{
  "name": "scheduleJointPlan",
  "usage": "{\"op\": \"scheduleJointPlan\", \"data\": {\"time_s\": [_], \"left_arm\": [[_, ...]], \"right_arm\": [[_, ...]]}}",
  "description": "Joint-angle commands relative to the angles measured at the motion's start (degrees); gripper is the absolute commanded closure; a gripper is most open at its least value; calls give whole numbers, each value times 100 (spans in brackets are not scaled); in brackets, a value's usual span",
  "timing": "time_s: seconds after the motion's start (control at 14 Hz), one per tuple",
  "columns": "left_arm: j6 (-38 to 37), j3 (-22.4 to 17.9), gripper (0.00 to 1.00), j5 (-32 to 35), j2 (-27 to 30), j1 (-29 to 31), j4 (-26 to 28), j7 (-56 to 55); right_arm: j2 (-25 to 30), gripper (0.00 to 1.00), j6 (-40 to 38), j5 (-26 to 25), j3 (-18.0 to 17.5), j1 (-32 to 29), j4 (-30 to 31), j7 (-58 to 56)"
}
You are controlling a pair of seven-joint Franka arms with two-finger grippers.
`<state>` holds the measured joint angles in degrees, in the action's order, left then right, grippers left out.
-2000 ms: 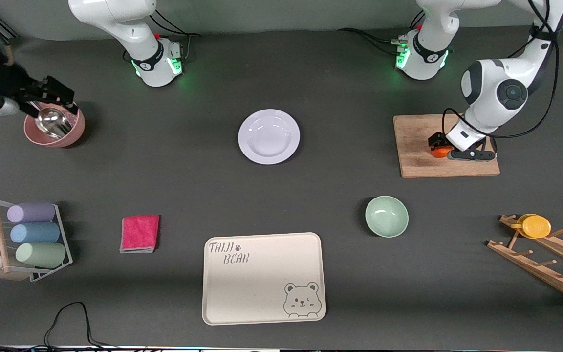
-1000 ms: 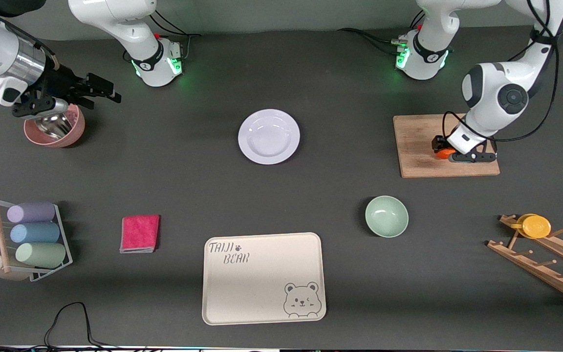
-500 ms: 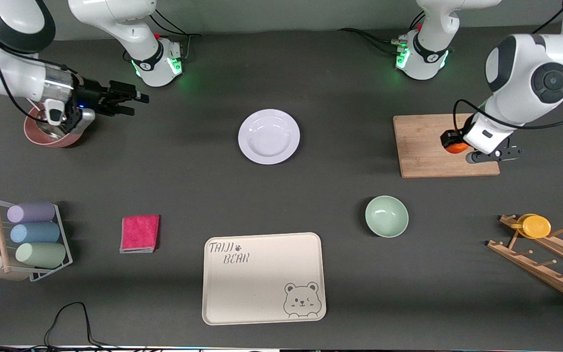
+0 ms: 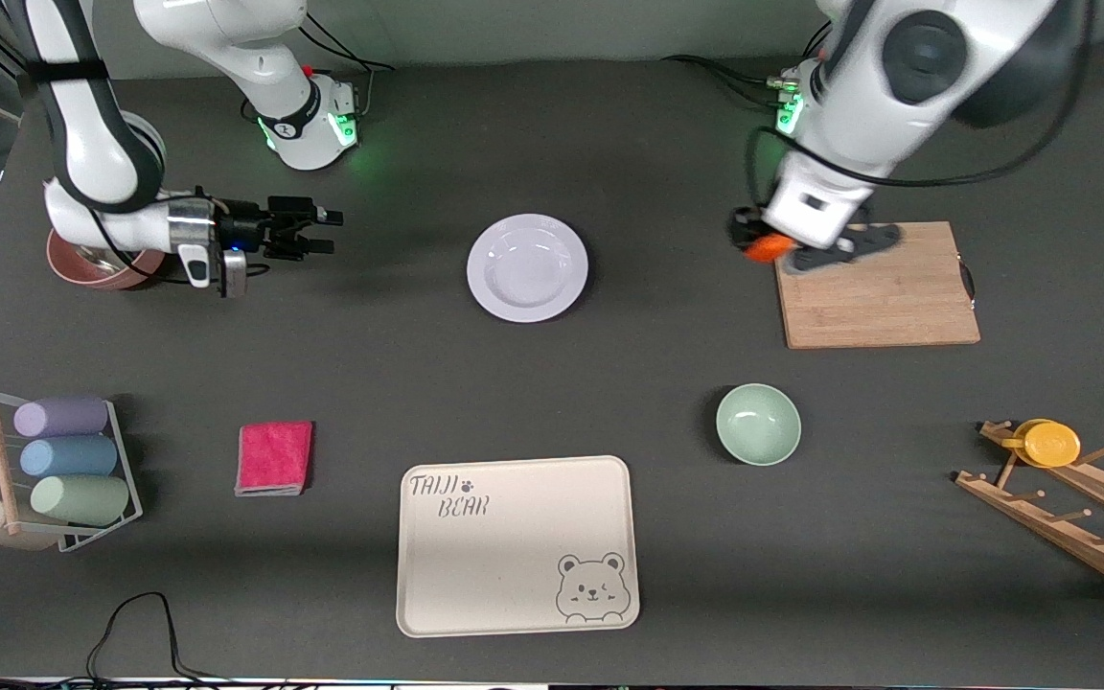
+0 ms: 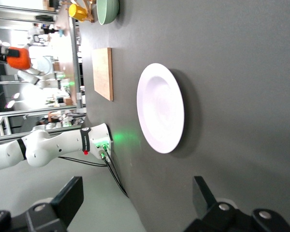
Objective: Place orange and plate with both arms
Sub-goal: 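Carry the orange over the plate while the right gripper grips the rim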
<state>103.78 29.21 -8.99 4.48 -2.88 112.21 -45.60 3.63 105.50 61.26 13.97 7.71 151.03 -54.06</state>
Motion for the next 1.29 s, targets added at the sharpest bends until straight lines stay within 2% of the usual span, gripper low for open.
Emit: {"op": "scheduleJointPlan", "data": {"time_s": [0.0,0.14,0.29,0.64,0.93,1.0,1.21], "left_arm": [[193,715,86,45,-911,-203,-717,-1140],[833,770,86,177,-1369,-807,-745,-1721],[1388,770,86,580,-1931,-1301,-745,-2318],[2619,718,86,1731,-3153,-2207,-815,-3497],[2718,700,85,2900,-4304,-2515,-1455,-4253],[2717,622,83,3129,-4489,-2638,-1587,-4394],[2927,270,82,3236,-4632,-3033,-1624,-4448]], "right_arm": [[-1001,0,-169,683,124,11,-109,-1278],[-1634,0,-380,1202,124,11,-126,-1938],[-2058,0,-381,1493,124,20,-170,-2301],[-2682,0,-372,1687,115,11,-390,-2592],[-2789,0,-355,1723,89,55,-434,-2504],[-2798,6,-355,1723,89,55,-442,-2495],[-2841,37,-355,1723,89,46,-469,-2495]]}}
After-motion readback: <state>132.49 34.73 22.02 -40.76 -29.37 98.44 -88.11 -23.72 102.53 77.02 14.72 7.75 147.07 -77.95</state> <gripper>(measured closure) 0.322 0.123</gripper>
